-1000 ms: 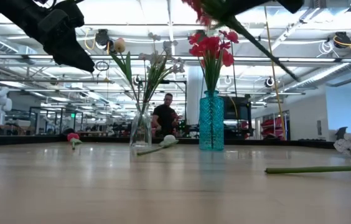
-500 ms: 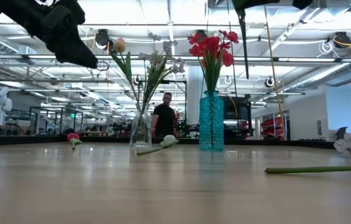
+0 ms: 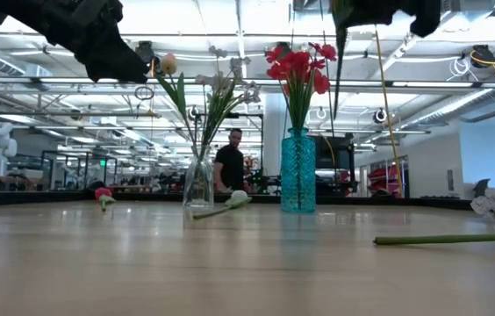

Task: Sort flowers into vase by color
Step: Put the red flowers into the blue vase

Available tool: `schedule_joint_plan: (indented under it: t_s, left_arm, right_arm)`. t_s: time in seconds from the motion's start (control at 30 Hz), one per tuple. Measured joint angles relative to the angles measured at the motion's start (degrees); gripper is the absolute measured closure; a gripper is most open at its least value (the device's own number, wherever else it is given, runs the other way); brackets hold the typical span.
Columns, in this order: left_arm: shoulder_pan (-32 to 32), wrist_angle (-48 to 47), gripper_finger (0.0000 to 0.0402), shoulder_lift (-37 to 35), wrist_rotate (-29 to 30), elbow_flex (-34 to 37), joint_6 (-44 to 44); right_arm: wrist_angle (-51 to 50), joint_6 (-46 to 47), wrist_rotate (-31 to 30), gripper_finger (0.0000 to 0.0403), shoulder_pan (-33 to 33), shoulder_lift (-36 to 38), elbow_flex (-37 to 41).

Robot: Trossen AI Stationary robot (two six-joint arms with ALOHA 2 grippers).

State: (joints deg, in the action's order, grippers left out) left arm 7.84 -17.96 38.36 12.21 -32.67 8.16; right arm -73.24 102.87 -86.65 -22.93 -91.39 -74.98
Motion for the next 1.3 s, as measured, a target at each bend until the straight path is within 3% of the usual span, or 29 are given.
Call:
schedule_joint_plan:
  t_s: [0.1, 0.2, 0.33, 0.4, 0.53, 0.7, 0.77, 1.07, 1.17, 1.3]
  left_arm:
    - [0.01, -0.06, 0.0206, 0.15, 0.02, 0.0, -0.04]
    - [0.0, -0.01, 0.0206, 0.67, 0.04, 0.0, -0.04]
    - [-0.01, -0.02, 0.0206, 1.65, 0.07, 0.0, -0.07]
    - [-0.01, -0.06, 0.0206, 2.08, 0.07, 0.0, -0.07]
    - [0.0, -0.18, 0.0206, 2.62, 0.07, 0.02, -0.07]
    - [0.01, -0.12, 0.0206, 2.57, 0.07, 0.02, 0.04]
    - [0.01, -0.06, 0.0206, 2.55, 0.07, 0.02, 0.07]
    - [0.01, -0.1, 0.0206, 2.57, 0.07, 0.02, 0.08]
    - [0.01, -0.1, 0.0206, 2.57, 0.07, 0.02, 0.07]
    - [0.0, -0.08, 0.0206, 2.57, 0.07, 0.02, 0.02]
  right_arm:
    - [11.26, -9.61, 4.43, 0.0402, -0.01, 0.0, 1.78]
    - [28.8, -29.01, 14.64, 0.0402, 0.52, -0.04, 3.96]
    - [65.26, -61.06, 33.07, 0.0402, 3.07, -0.48, 9.91]
    - [82.64, -72.4, 40.28, 0.0402, 4.72, -1.41, 13.03]
    - [102.57, -84.83, 45.56, 0.0402, 7.82, -2.22, 17.49]
    - [104.56, -88.74, 56.3, 0.0402, 10.75, 2.8, 22.8]
    - [103.73, -89.44, 57.78, 0.0402, 11.4, 7.21, 25.16]
    - [95.45, -95.77, 47.6, 0.0402, 12.48, 29.42, 34.98]
    - [98.94, -99.26, 47.94, 0.0402, 14.23, 31.05, 36.92]
    - [111.01, -105.11, 51.59, 0.0402, 17.19, 28.16, 39.6]
